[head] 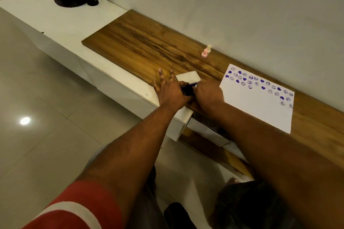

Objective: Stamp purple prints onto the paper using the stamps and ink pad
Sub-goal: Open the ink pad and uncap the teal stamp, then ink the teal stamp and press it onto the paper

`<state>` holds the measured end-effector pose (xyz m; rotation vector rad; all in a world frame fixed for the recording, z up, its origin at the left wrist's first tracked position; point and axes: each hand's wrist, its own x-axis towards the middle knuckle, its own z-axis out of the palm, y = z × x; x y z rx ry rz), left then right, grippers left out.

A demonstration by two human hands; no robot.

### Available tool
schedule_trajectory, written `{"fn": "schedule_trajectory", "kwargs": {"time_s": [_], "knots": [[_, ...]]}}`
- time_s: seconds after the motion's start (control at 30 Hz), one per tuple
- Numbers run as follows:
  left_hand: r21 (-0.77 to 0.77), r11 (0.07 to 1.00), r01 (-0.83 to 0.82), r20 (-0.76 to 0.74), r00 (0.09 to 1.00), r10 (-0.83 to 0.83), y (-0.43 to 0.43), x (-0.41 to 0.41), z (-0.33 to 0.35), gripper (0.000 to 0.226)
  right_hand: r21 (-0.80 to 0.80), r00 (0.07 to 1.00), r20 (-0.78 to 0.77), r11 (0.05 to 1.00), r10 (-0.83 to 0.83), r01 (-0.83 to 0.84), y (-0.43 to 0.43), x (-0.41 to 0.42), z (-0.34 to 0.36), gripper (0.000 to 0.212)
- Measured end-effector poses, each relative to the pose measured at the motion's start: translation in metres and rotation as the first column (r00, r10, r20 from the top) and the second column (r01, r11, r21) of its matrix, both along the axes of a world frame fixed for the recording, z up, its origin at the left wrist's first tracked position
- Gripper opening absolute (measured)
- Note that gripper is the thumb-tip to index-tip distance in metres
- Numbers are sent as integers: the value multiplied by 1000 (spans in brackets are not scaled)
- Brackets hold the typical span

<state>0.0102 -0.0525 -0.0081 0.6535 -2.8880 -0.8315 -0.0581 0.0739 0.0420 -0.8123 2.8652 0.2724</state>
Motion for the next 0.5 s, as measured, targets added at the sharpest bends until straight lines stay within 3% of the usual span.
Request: {"fn": "schedule_trajectory", "kwargs": {"time_s": [0.13, 0.3, 0.5], "knots": [[7, 1000, 0, -1, 1000, 0, 0, 1, 0, 70, 84, 996, 58, 994, 71, -75, 5, -2, -3, 38], [-3, 1000, 10, 15, 1000, -10, 2, -3, 2, 75, 164, 995, 89, 985, 36, -50, 0, -7, -1, 42], [-19, 1000, 23, 17, 1000, -22, 1, -7, 0, 73, 165, 988, 4, 975, 153, -151, 8, -11, -7, 43]]}}
